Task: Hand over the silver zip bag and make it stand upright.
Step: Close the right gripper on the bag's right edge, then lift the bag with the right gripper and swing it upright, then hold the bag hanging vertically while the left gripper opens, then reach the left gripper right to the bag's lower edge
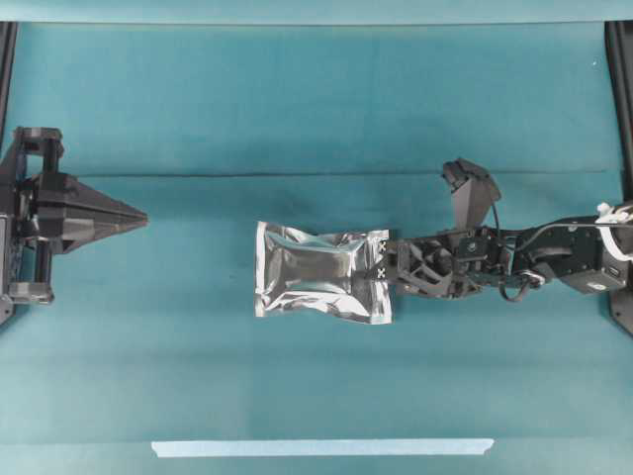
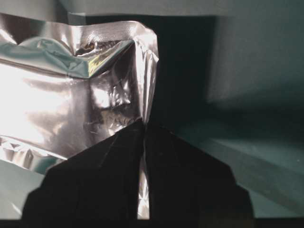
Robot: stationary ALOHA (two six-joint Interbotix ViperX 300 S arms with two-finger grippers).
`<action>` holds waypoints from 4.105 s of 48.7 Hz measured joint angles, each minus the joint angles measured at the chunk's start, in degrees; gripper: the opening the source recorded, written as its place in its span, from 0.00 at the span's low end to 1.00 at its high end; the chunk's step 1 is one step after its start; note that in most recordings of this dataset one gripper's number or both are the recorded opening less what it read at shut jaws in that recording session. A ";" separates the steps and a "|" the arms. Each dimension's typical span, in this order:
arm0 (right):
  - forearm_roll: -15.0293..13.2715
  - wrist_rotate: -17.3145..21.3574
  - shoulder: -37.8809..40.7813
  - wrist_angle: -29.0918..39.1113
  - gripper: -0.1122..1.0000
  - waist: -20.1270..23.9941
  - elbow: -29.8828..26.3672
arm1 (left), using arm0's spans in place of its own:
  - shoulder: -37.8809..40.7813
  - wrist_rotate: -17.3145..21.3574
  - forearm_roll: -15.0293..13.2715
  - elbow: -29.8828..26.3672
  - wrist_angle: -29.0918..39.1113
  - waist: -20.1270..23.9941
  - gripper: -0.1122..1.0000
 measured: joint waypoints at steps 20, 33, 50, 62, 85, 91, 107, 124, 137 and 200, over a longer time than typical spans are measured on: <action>-0.53 -9.93 -3.08 7.56 0.12 -0.62 -2.11 | 0.00 -0.70 -0.09 0.18 1.32 0.00 0.09; -1.76 -24.96 -8.96 26.46 0.12 -4.31 -9.58 | -1.05 -0.79 -0.09 0.18 2.81 0.00 0.09; -9.23 -34.45 -11.69 50.36 0.12 -7.91 -23.99 | -4.39 -1.67 -0.09 0.18 2.81 1.67 0.09; -13.89 -39.37 -11.69 65.48 0.12 -7.91 -34.01 | -5.62 -3.43 -0.09 0.18 2.81 2.99 0.09; -15.82 -54.93 -5.36 80.68 0.12 -4.75 -48.34 | -6.15 -11.60 0.00 0.44 2.64 2.99 0.09; -17.23 -60.73 -3.78 84.20 0.12 -4.57 -51.50 | -5.89 -11.95 0.00 0.44 2.64 3.08 0.15; -20.74 -70.75 -1.93 84.73 0.12 -3.25 -52.91 | -3.87 -12.30 0.00 0.62 2.90 3.08 0.92; -22.15 -76.11 -0.44 84.73 0.12 -2.72 -53.00 | -1.49 -12.22 -0.09 1.05 3.08 3.08 0.95; -22.32 -79.28 0.09 84.90 0.12 -2.81 -53.00 | -1.49 -11.87 0.00 1.14 3.87 3.08 0.95; -22.32 -81.56 1.76 84.46 0.12 -1.41 -53.17 | 23.03 -9.58 0.00 2.02 -16.96 3.08 0.95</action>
